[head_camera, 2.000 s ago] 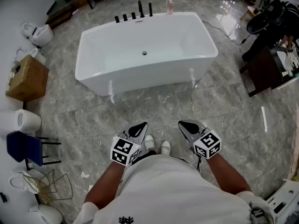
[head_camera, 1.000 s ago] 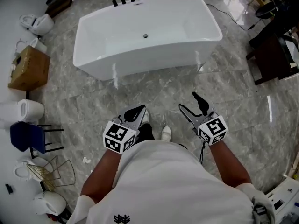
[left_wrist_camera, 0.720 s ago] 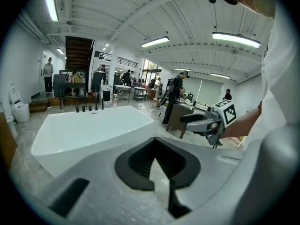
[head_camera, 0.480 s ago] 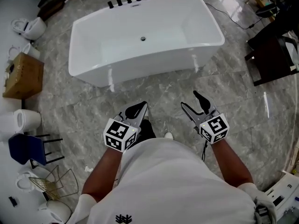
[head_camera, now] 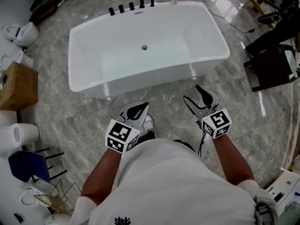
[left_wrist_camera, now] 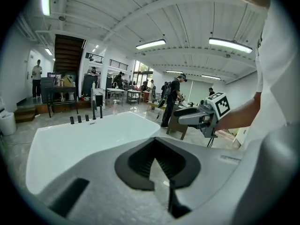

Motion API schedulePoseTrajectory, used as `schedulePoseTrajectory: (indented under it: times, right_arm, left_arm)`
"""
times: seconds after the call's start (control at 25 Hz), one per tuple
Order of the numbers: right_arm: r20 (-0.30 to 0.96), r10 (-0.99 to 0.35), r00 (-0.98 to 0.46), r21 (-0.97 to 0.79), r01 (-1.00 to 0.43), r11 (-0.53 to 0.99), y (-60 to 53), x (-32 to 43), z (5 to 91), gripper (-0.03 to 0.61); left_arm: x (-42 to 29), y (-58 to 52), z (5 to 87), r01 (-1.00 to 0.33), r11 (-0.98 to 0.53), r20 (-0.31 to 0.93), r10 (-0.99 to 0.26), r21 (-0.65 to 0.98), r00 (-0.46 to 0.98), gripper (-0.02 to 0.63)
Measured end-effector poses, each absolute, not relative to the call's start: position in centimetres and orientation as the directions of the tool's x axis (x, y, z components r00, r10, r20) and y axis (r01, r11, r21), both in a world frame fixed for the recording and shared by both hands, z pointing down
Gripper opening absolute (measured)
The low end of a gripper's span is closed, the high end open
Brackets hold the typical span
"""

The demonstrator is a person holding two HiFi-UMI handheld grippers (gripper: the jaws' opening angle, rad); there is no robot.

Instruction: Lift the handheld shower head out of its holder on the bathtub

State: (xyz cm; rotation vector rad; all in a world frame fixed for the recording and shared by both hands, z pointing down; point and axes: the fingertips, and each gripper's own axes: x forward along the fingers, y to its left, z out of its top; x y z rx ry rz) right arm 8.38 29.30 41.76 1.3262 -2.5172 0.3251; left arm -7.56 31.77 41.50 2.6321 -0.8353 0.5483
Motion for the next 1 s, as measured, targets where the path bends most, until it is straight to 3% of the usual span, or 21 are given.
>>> schedulePoseTrajectory:
  times: [0.4,1.0]
  right_arm:
    - [0.368,-0.785,-0.499,-0.038,-0.851,0.523,20.0,4.8,41.4,0.301]
    - [0.374,-0.730,-0.572,-0.003,-0.788,0.616,5.8,3.8,42.3,0.301]
  left_arm:
    - [-13.9,25.4,42.4,-0.619,-0.753,0.431,-0.494,0.223,0.755,0.006]
    - [-15.0,16.4,42.0,-0.695,-0.687,0.432,-0.571,0.215,0.698,0.006]
